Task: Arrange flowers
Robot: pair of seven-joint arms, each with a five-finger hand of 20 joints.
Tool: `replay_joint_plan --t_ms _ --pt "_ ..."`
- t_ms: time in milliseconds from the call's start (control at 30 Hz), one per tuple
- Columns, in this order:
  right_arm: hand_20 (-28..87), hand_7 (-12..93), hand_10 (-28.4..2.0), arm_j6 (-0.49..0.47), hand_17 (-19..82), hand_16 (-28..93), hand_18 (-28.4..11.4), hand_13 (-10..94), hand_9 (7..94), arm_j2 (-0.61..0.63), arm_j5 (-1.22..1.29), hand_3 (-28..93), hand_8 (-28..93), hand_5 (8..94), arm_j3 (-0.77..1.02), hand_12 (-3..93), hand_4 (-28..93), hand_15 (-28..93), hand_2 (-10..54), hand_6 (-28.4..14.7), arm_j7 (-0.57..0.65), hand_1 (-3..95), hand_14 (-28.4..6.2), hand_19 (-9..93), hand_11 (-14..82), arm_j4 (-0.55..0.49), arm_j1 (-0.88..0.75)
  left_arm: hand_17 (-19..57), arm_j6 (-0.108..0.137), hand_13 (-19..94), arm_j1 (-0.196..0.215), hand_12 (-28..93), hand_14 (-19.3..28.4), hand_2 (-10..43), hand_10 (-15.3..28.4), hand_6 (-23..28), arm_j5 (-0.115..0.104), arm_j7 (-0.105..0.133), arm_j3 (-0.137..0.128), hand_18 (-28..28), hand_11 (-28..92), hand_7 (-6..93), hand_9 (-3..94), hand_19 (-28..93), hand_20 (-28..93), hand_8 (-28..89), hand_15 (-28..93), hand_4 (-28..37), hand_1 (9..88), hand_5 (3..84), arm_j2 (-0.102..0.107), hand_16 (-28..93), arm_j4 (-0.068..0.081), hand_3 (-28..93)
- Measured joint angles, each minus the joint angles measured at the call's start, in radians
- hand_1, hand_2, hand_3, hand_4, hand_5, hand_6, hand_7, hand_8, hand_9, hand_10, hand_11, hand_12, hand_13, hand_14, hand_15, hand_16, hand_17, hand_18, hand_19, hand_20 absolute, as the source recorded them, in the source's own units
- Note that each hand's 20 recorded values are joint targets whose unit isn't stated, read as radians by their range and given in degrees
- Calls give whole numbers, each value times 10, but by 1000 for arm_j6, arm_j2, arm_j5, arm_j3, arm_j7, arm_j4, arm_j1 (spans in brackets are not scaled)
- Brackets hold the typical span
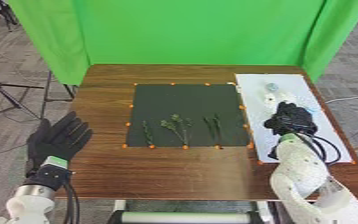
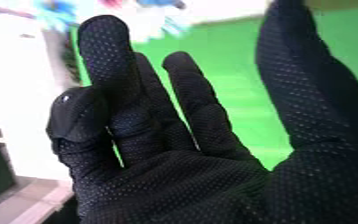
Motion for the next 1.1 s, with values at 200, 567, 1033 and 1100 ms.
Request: replay_joint_plan --t_ms 200,567,1033,1100 --pt "336 136 -163 -141 344 186 -259 565 408 6 104 804 -107 421 24 112 -269 540 -95 -90 -54 420 -154 881 119 108 69 -41 -14 299 6 149 162 142 154 76 5 -3 -1 168 366 266 399 446 134 -119 569 -283 294 445 -9 -73 0 710" --pt "387 293 -85 -39 372 373 -230 731 833 6 91 692 38 709 14 335 -283 467 -83 -6 -74 566 -77 878 85 160 105 -40 -13 301 -2 148 162 143 155 77 5 -1 24 167 366 267 399 449 130 -121 569 -283 295 447 -9 -74 4 708" --pt "400 338 -82 106 389 400 -227 753 880 20 20 711 107 740 -14 408 -283 486 -93 -7 -114 579 -69 899 94 118 70 -41 -6 302 -3 146 165 152 156 84 -6 14 22 168 358 246 401 448 129 -117 560 -283 270 453 -8 -77 3 696" --pt "401 338 -81 110 388 402 -226 752 879 33 -10 711 107 740 -23 409 -283 486 -92 -8 -153 578 -68 900 94 80 64 -42 -8 302 -4 144 166 153 157 86 -8 14 23 168 352 238 401 447 128 -114 556 -283 266 454 -8 -78 4 695"
